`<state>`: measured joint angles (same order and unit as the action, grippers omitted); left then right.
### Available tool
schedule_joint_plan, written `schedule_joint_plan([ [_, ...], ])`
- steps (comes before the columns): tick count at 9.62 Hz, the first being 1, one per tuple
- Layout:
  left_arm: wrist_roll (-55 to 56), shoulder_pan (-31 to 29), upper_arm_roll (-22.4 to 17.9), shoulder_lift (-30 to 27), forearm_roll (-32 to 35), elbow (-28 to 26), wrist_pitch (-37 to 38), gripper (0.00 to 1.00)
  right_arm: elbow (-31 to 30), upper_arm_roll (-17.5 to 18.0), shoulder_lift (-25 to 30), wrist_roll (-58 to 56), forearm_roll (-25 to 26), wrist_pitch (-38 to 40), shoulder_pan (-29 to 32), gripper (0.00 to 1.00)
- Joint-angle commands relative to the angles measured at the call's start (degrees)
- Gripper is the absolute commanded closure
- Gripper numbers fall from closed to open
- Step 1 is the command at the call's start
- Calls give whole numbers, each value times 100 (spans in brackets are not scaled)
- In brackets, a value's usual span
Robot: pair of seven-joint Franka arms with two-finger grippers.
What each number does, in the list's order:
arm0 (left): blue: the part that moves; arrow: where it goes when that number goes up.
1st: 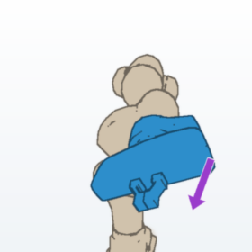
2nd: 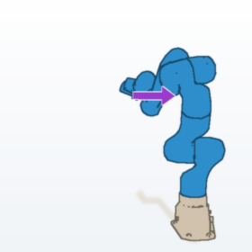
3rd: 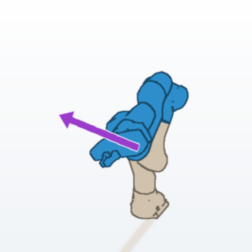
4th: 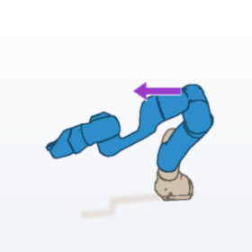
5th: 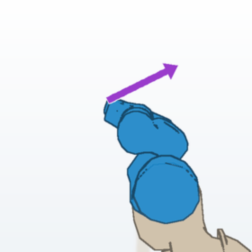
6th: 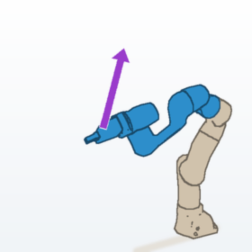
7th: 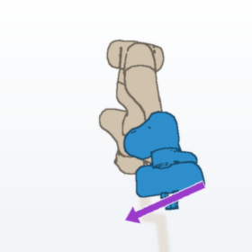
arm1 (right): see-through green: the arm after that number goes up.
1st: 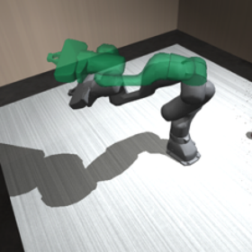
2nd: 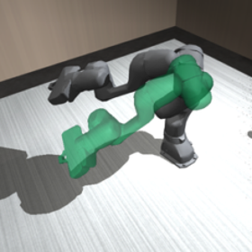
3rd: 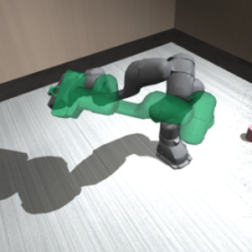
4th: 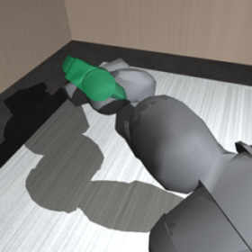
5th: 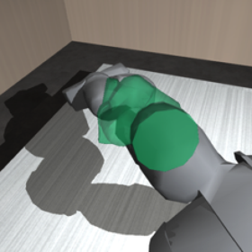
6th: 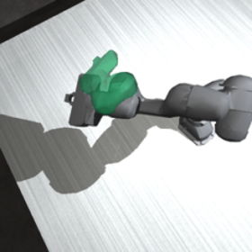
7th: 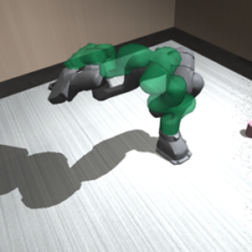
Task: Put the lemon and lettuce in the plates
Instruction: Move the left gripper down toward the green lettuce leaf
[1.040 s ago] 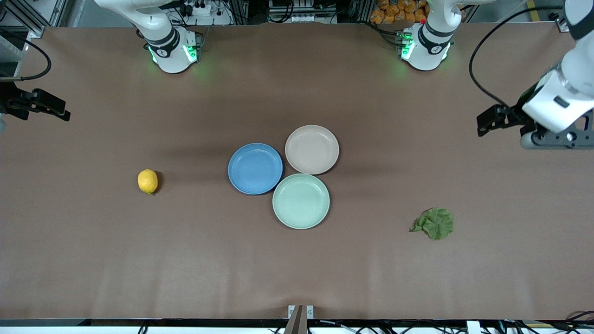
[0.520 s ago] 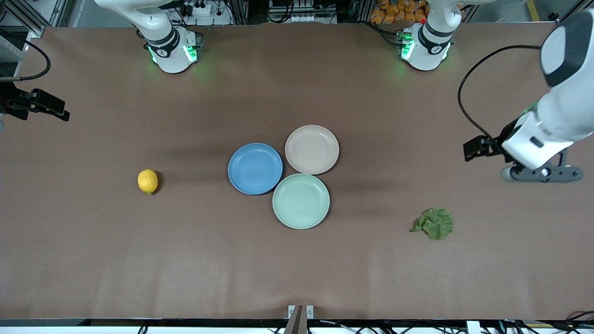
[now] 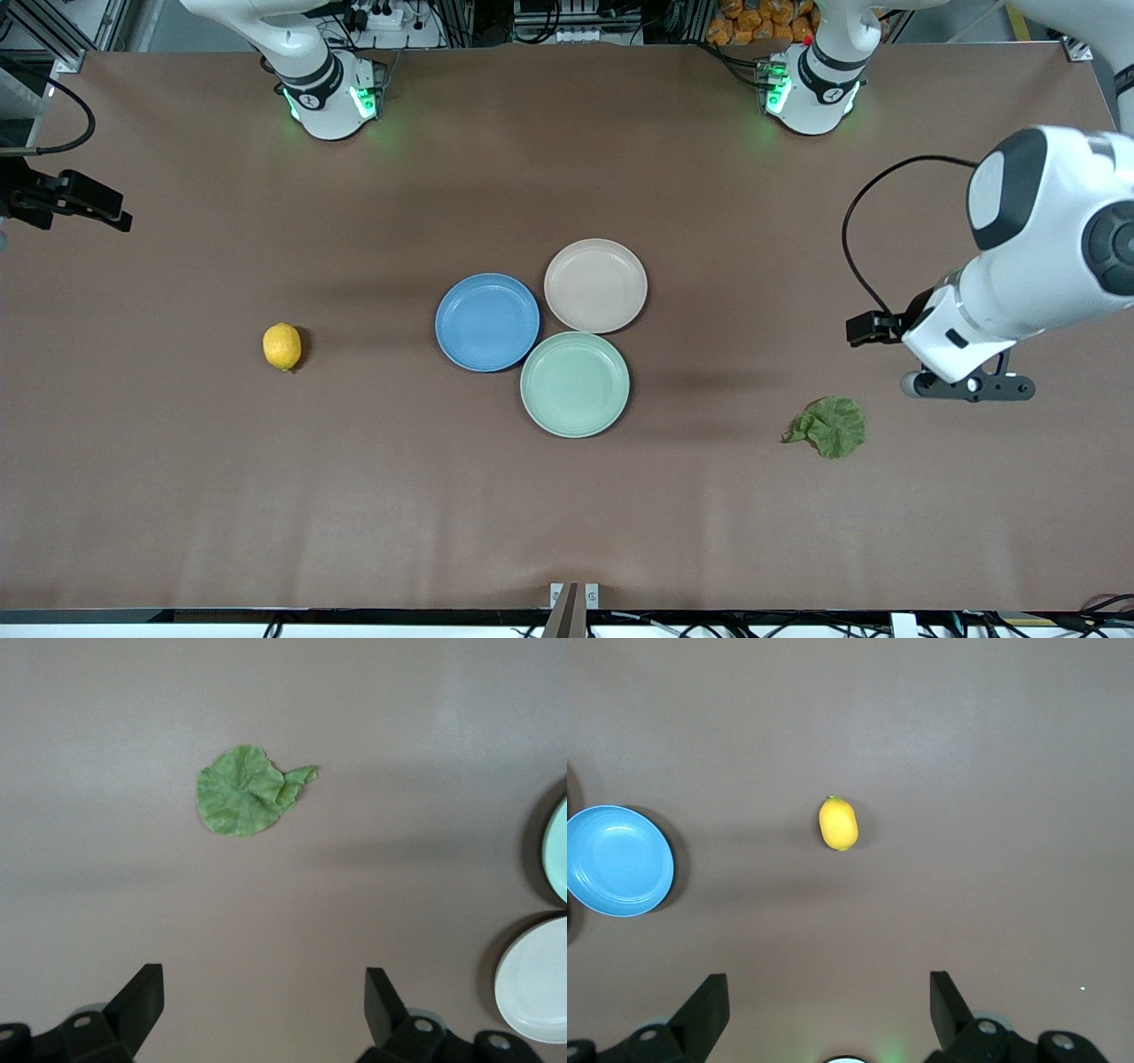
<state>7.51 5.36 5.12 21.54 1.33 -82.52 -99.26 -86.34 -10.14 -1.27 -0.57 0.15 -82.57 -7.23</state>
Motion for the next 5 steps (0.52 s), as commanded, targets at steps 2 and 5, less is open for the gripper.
schedule_joint_plan([
  [2,-31,-123,-19,455,148,131,-163,0,108,21,-162,4,3,48,2,0],
  [5,-48,-115,-11,1000,552,131,-698,0,73,21,-443,4,3,-75,-42,0],
])
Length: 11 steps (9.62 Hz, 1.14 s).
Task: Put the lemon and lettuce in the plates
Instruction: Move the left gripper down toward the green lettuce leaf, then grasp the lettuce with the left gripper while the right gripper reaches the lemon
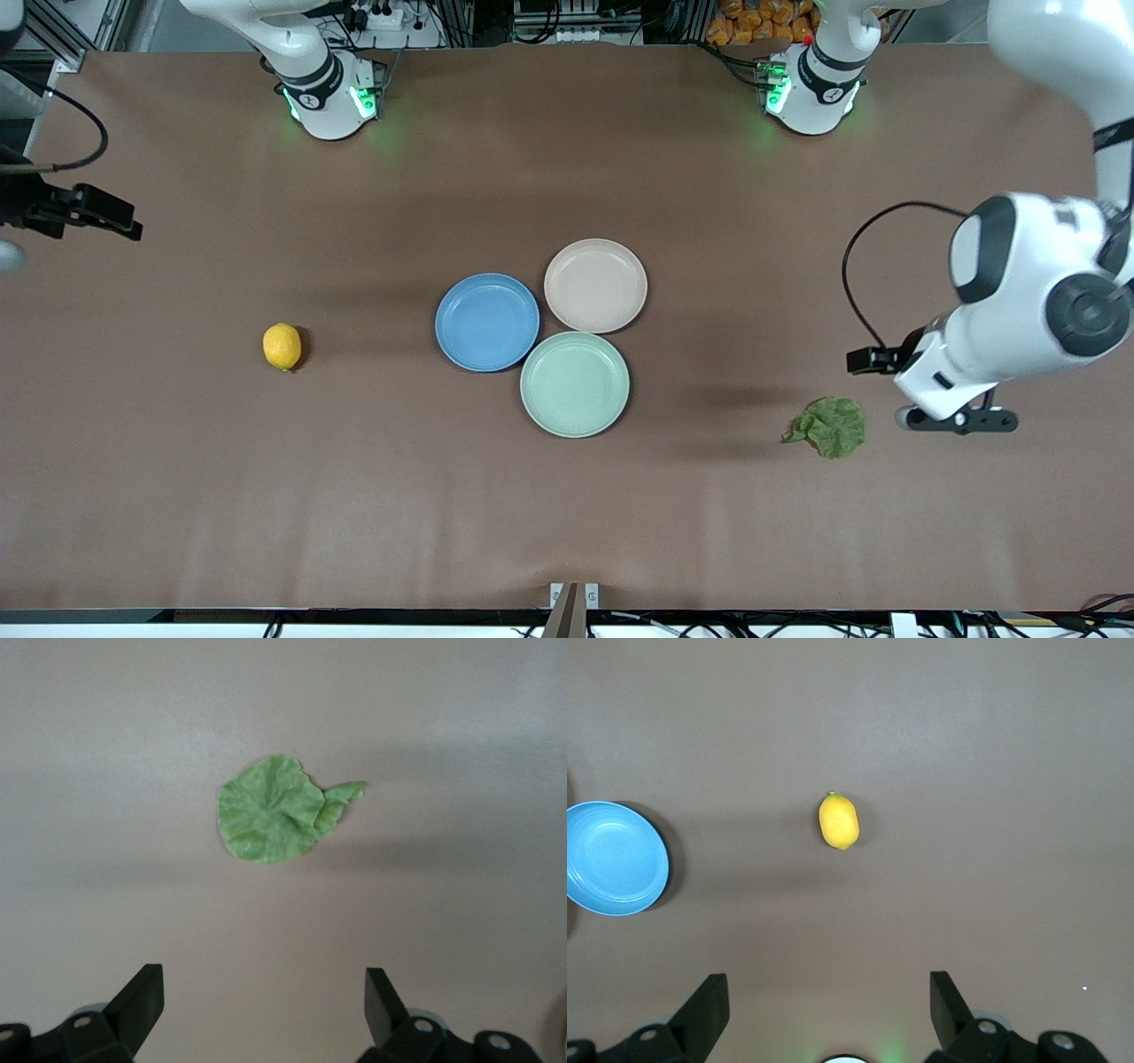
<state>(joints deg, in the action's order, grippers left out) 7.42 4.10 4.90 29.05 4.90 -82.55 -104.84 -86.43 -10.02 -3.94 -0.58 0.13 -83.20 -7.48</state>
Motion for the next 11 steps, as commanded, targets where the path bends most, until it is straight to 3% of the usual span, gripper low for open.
schedule_joint_plan([
  [1,-38,72,11,442,308,134,-342,0,83,9,-273,5,4,-55,-17,0],
  [5,-47,117,28,996,380,134,-1098,0,-302,18,-537,-4,-127,-783,-26,0],
  [11,-108,126,46,1401,424,81,-1486,0,-1340,27,-590,-4,-127,-2005,-78,0],
])
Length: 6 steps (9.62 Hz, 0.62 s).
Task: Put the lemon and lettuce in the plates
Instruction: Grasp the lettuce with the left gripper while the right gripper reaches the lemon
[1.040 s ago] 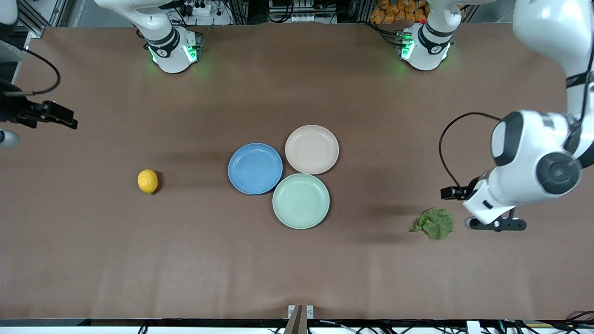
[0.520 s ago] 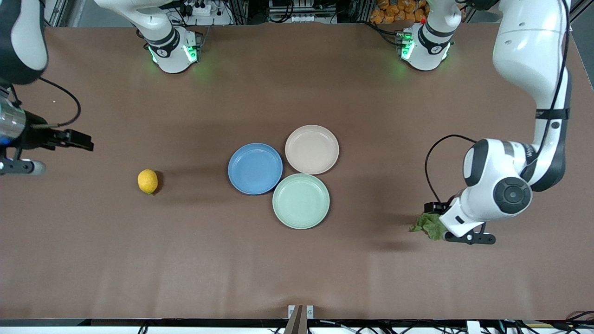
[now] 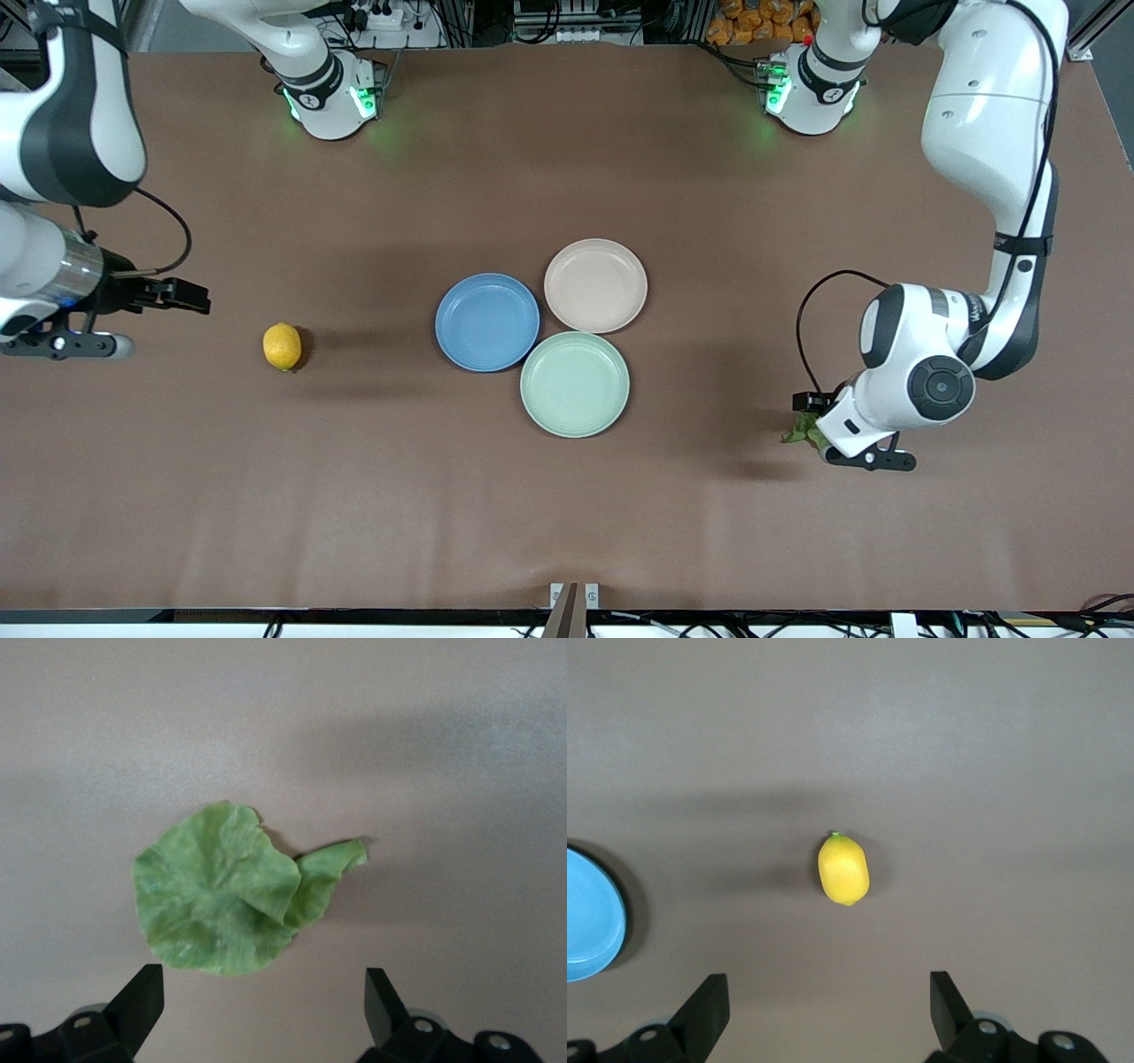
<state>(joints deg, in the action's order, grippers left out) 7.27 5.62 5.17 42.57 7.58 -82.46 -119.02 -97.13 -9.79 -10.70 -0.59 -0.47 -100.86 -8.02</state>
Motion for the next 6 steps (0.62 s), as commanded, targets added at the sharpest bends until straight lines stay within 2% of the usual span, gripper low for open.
schedule_joint_plan([
  [1,-285,-61,19,50,147,72,-87,0,-411,4,86,-3,-68,-416,-25,0],
  [6,-612,-79,19,313,129,81,-236,0,-1211,4,7,-292,-68,-1479,46,0],
])
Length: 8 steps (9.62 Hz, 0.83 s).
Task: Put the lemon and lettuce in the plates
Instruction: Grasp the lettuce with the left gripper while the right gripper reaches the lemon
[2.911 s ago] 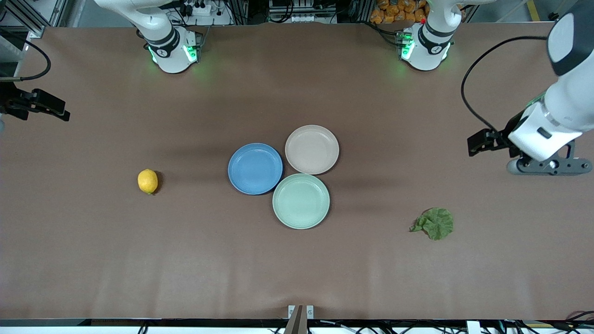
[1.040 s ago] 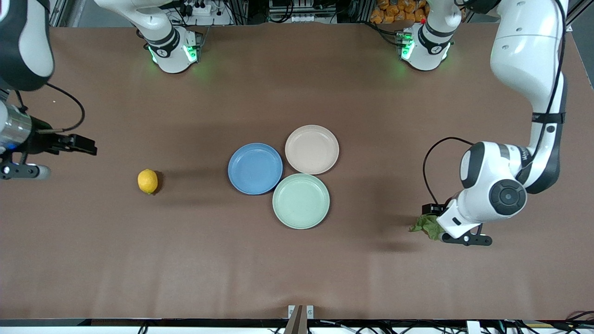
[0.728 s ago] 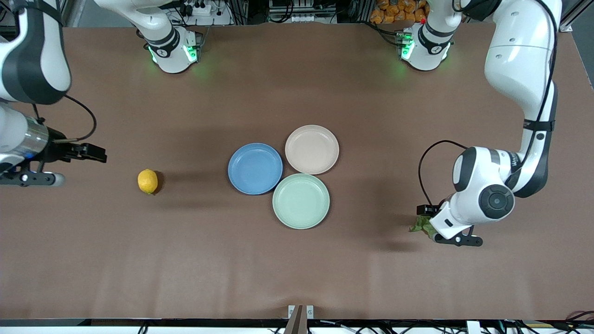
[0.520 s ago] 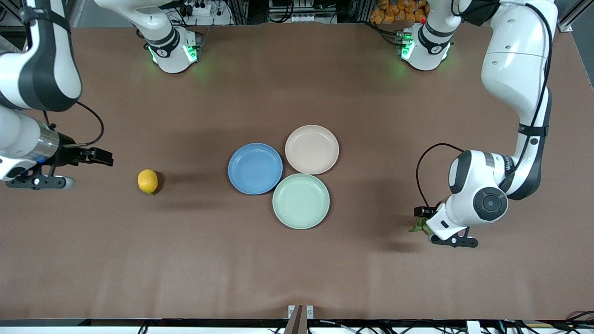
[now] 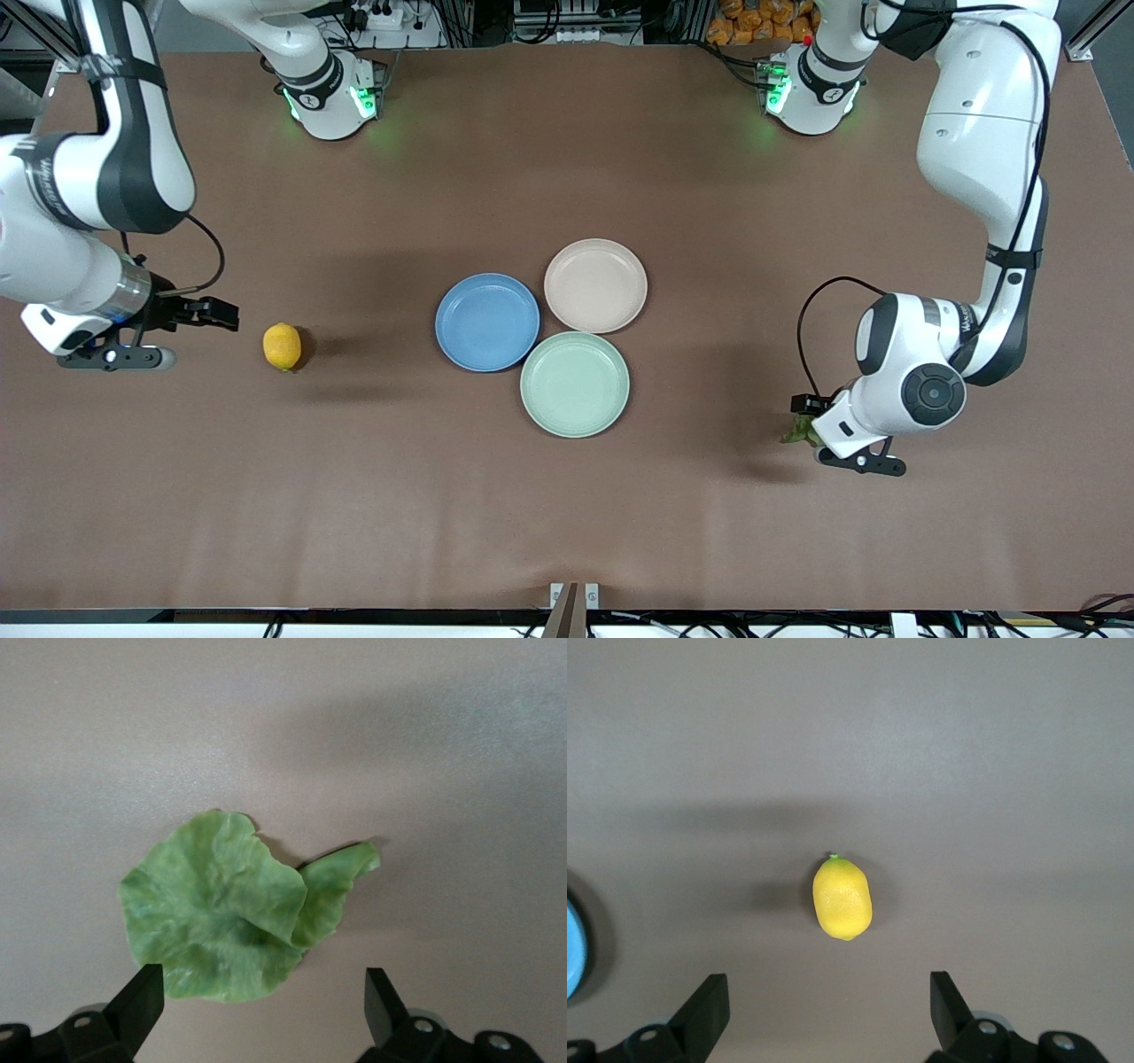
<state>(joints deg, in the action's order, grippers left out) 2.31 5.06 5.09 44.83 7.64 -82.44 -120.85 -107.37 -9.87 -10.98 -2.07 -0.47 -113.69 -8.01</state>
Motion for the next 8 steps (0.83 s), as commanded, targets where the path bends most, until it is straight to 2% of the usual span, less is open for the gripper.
schedule_joint_plan([
  [1,-195,-22,27,131,123,79,-70,0,-258,12,-44,-145,-76,-354,54,0],
  [4,-582,-49,9,202,132,79,-246,0,-679,12,-211,-154,-76,-1022,115,0],
  [8,-838,-75,1,333,132,79,-325,0,-733,20,-703,-189,-111,-1384,159,0],
])
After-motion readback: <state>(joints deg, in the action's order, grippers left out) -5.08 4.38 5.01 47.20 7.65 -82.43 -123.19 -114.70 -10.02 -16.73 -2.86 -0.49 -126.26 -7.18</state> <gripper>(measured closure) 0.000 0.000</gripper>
